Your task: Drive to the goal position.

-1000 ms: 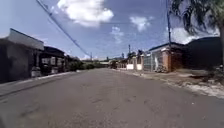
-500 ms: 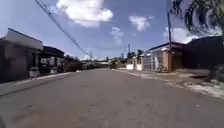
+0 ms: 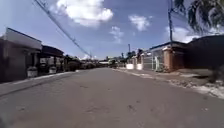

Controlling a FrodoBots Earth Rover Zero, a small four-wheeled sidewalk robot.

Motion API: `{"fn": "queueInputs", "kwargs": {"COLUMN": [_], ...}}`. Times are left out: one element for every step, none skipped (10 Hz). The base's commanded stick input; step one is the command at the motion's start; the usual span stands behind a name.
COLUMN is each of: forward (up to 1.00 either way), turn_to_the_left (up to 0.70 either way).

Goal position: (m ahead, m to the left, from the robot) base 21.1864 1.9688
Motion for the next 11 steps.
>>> {"fn": "queueInputs", "kwargs": {"forward": [0.45, 0.45, 0.45, 0.45, 0.45, 0.45, 0.45, 0.45, 0.45, 0.45, 0.45], "turn_to_the_left": [0.00, 0.00, 0.00, 0.00, 0.00, 0.00, 0.00, 0.00, 0.00, 0.00, 0.27]}}
